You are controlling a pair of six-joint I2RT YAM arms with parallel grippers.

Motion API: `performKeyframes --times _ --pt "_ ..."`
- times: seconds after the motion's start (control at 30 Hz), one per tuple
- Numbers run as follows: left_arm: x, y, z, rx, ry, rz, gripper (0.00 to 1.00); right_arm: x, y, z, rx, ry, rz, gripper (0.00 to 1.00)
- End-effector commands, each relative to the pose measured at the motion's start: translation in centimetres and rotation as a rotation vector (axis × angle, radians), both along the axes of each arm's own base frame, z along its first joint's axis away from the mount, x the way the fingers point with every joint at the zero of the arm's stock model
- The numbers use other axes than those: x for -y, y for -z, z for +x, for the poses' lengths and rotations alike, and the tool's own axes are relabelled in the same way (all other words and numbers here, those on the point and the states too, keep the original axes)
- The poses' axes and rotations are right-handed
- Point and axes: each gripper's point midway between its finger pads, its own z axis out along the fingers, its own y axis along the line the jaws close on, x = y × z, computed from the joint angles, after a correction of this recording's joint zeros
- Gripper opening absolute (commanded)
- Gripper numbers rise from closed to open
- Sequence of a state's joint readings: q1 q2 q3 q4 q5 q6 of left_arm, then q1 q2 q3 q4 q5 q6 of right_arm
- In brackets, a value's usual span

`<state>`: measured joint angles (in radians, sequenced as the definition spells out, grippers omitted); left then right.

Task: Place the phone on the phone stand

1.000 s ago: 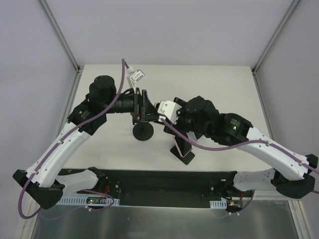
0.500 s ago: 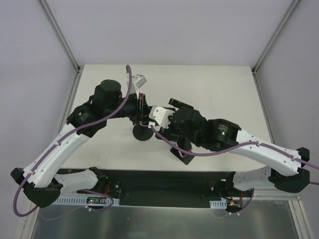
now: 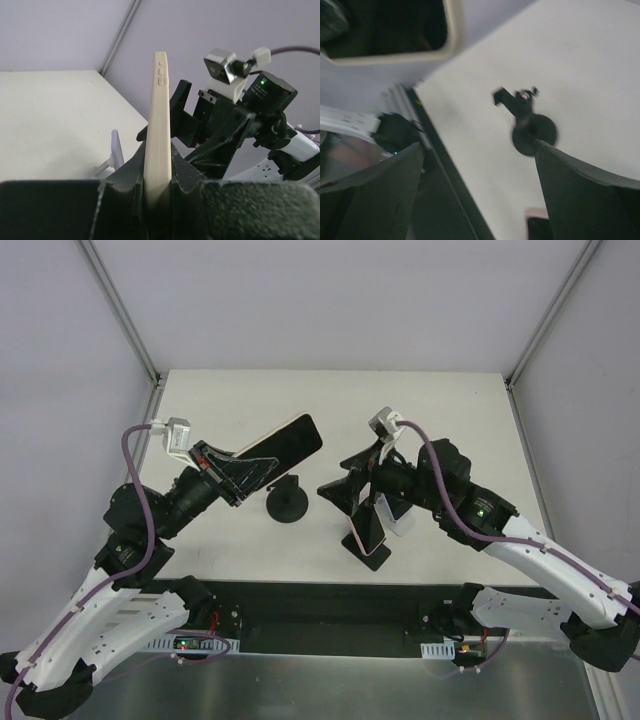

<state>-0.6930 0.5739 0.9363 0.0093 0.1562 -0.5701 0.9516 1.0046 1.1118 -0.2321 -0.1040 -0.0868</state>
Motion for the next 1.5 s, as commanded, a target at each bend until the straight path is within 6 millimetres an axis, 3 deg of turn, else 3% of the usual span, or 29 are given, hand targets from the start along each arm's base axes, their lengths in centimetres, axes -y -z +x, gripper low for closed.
performKeyframes --times 0.0,0.07,0.23,0.3,0.33,0.37,0.43,0.57,0.63,0.67,0.7,0.73,0.83,0.87,0.9,0.93,0.97,1.03,1.07,1.13,1.3,1.37,1.47 --pt "0.5 -5.7 -2.3 0.164 0.133 -0.289 0.0 -3.5 -11.1 -4.0 -0.125 -0.264 0.551 0.89" --pt "0.7 -5.7 -2.8 0.156 0.175 -0.325 0.0 -3.7 -12.7 -4.0 -0.126 -0.276 0.631 0.86" --pt "1.3 -6.0 -4.2 0.204 0.277 -0.378 0.0 -3.4 -13.5 -2.6 -0.143 -0.203 0.704 0.76" --pt "1.6 -5.9 -4.3 0.199 0.296 -0.382 0.0 -3.4 -14.3 -2.7 -0.139 -0.218 0.749 0.62" --pt "1.6 -5.8 -4.3 0.201 0.3 -0.381 0.0 -3.5 -14.2 -2.7 -0.138 -0.22 0.755 0.51" --pt "1.8 -5.7 -4.5 0.201 0.312 -0.374 0.0 -3.2 -14.6 -2.7 -0.128 -0.216 0.77 0.33" --pt "1.9 -5.5 -4.5 0.202 0.319 -0.363 0.0 -2.8 -14.5 -2.5 -0.113 -0.2 0.772 0.27" --pt "2.2 -5.2 -4.8 0.195 0.347 -0.362 0.0 -2.0 -14.9 -2.4 -0.096 -0.196 0.794 0.27" --pt "2.6 -4.9 -4.9 0.188 0.366 -0.349 0.0 -1.8 -15.1 -2.6 -0.082 -0.206 0.8 0.15" --pt "2.8 -4.7 -4.9 0.181 0.376 -0.338 0.0 -1.7 -15.3 -2.8 -0.074 -0.217 0.801 0.01" --pt "3.4 -4.4 -5.1 0.165 0.41 -0.302 0.04 -1.5 -15.4 -2.6 -0.062 -0.215 0.798 0.01" --pt "3.8 -4.1 -5.1 0.151 0.424 -0.272 0.18 -1.3 -15.4 -2.7 -0.048 -0.222 0.79 0.01" --pt "4.4 -2.3 -4.2 0.053 0.389 -0.116 0.81 0.1 -15.3 -2.5 0.0 -0.244 0.763 0.01" --pt "4.3 -1.2 -3.6 0.059 0.347 -0.037 0.87 0.3 -15.0 -3.5 0.026 -0.3 0.724 0.01" --pt "3.7 -2.0 -3.7 0.075 0.32 -0.01 0.89 0.8 -14.6 -3.0 0.038 -0.298 0.693 0.01" --pt "3.4 0.0 -3.2 0.014 0.284 0.063 0.93 1.1 -14.8 -3.2 0.058 -0.317 0.665 0.01" --pt "3.1 0.2 -3.2 0.052 0.269 0.113 0.94 0.9 -13.3 -3.9 0.02 -0.362 0.598 0.01" --pt "2.4 0.0 -3.7 0.08 0.262 0.164 0.96 1.1 -13.2 -4.6 0.051 -0.409 0.533 0.01" --pt "2.3 1.0 -3.9 0.07 0.274 0.222 0.96 0.8 -11.6 -5.3 -0.011 -0.45 0.466 0.01" --pt "2.5 0.8 -4.2 0.066 0.301 0.268 0.95 0.7 -10.8 -5.8 -0.019 -0.499 0.406 0.01" --pt "5.3 2.2 -6.1 -0.006 0.577 0.346 0.91 0.4 -9.9 -7.8 -0.069 -0.613 0.348 0.01" --pt "6.3 2.7 -5.9 -0.047 0.637 0.352 0.89 0.0 -9.6 -8.4 -0.074 -0.64 0.327 0.01" --pt "7.2 3.2 -6.3 -0.087 0.726 0.354 0.8 -0.9 -9.0 -8.8 -0.072 -0.653 0.299 0.01"
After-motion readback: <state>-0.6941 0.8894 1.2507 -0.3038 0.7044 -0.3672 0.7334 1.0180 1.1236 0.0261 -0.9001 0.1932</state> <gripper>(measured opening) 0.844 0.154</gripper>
